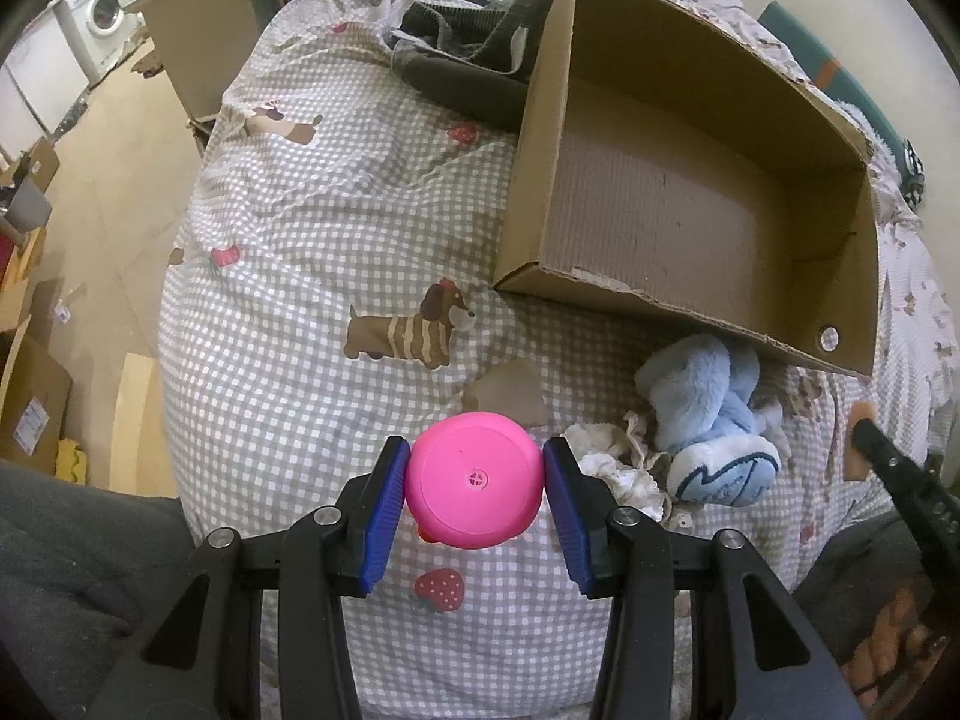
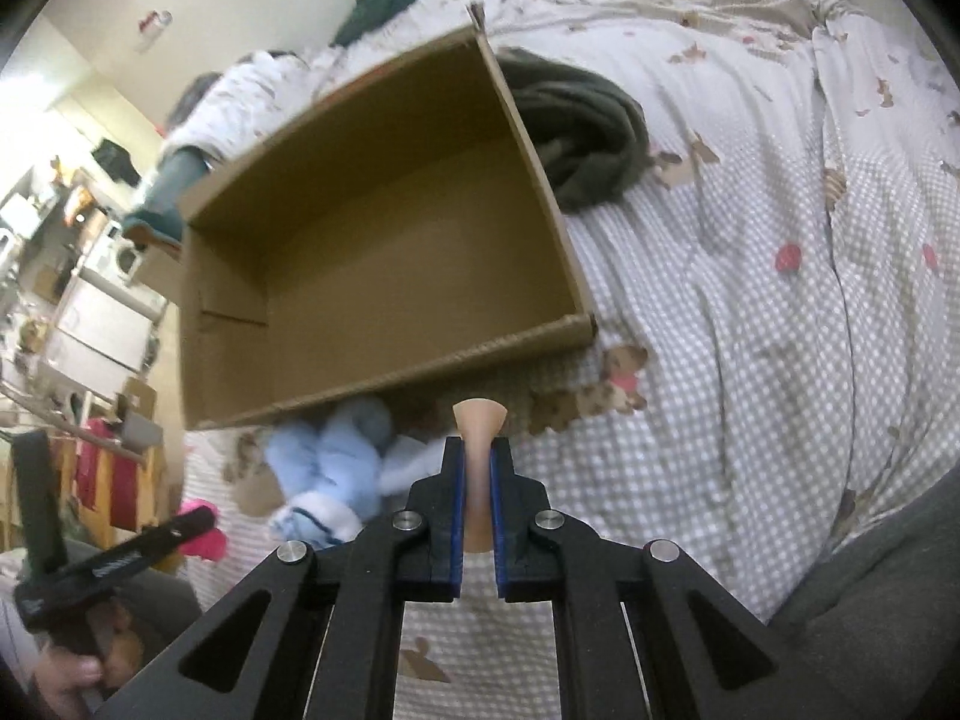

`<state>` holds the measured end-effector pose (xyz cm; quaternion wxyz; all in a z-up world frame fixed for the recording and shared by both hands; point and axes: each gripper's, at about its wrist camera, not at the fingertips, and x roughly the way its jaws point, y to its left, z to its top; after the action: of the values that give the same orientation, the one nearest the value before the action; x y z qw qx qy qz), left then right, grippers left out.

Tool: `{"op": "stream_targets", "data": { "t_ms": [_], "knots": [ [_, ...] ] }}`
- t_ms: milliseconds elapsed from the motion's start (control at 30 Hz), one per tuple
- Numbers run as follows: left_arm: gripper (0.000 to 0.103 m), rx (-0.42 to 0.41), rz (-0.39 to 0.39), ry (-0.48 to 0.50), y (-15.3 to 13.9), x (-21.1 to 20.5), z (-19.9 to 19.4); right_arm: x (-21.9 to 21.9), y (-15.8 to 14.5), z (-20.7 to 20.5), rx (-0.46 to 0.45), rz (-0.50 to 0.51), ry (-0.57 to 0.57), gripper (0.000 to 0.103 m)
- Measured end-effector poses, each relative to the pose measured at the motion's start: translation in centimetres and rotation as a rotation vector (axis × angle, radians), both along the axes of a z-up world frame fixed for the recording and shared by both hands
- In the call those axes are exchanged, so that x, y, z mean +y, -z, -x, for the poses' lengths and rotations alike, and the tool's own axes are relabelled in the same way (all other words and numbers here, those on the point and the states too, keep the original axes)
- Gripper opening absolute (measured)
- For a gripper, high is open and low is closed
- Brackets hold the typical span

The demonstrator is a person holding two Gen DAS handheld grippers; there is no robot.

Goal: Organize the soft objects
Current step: 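Carry the pink duck with the left gripper while the right gripper carries the tan tube into the box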

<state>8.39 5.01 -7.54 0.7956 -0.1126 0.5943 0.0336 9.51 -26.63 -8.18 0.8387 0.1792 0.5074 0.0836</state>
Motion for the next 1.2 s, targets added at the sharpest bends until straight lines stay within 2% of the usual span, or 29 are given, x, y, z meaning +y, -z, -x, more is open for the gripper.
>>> {"op": "stream_targets", "data": {
  "t_ms": [133,300,400,567,767,967,1200],
  "knots": [
    [0.042,-0.023,-0.019,-0.002,-0.4,-0.1,0.1,-0.4,-1.9,0.4,-0.064,-0.074,-0.018,0.009],
    [0.042,-0.144,-0.033,-0.018,-2.8,0.2,0.6,1.2,-3.9,1.1,-0.144,-0.124,-0.075,0.009],
    [0.042,-0.228,-0.048,-0.009,-4.5,-0.1,1.0,2.5,-4.5,1.2,-0.164,-0.136,-0.092,0.009],
    [0.042,-0.333,-0.027,0.034,-7.1,-0.7,1.5,2.7,-5.0,1.3,-0.184,-0.157,-0.101,0.009],
    [0.042,-0.374,0.006,0.108,-9.2,-1.8,0.4,2.7,-6.8,0.4,-0.215,-0.164,-0.13,0.009],
    [0.042,-0.391,-0.032,0.154,-10.5,-3.3,-2.0,2.9,-7.1,-1.4,-0.213,-0.152,-0.144,0.009],
    [0.042,-0.396,-0.076,0.192,-10.6,-5.2,-5.7,3.6,-7.5,-4.2,-0.222,-0.119,-0.165,0.009]
  ]
}}
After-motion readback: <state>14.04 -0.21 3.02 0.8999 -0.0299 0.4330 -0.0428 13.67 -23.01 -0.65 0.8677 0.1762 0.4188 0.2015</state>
